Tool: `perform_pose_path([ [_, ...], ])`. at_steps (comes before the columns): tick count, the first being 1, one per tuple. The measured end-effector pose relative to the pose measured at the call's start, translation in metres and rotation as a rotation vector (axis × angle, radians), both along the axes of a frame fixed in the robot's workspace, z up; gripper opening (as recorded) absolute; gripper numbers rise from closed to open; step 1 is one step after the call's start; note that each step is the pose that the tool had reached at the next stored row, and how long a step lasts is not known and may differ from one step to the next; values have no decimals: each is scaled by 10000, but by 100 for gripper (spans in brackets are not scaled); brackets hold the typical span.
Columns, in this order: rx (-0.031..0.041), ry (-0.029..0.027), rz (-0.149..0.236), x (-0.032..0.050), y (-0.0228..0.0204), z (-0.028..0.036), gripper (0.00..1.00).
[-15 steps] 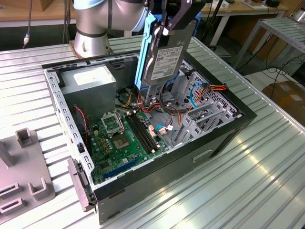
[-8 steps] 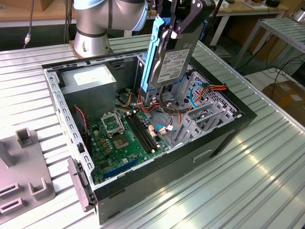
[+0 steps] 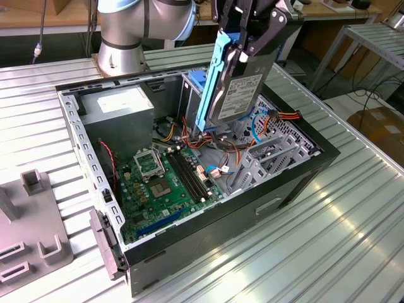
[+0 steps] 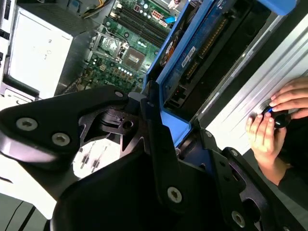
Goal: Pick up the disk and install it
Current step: 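Insert the disk into the insertion slot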
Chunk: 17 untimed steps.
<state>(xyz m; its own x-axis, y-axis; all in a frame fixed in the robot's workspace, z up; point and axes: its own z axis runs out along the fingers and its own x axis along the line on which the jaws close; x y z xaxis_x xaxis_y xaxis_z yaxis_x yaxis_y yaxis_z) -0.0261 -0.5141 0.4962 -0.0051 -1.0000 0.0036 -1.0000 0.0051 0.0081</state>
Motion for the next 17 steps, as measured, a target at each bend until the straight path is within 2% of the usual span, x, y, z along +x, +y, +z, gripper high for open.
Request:
perform_pose_path([
  [3,0,3,-1,27,-109,-7,37],
  [7,-1,6,0,82,-206,-18,37],
  [9,-2,6,0,123,-231,-24,37],
  [12,-4,7,-1,265,-274,-46,37],
  [17,-11,6,-1,452,-326,-83,37],
])
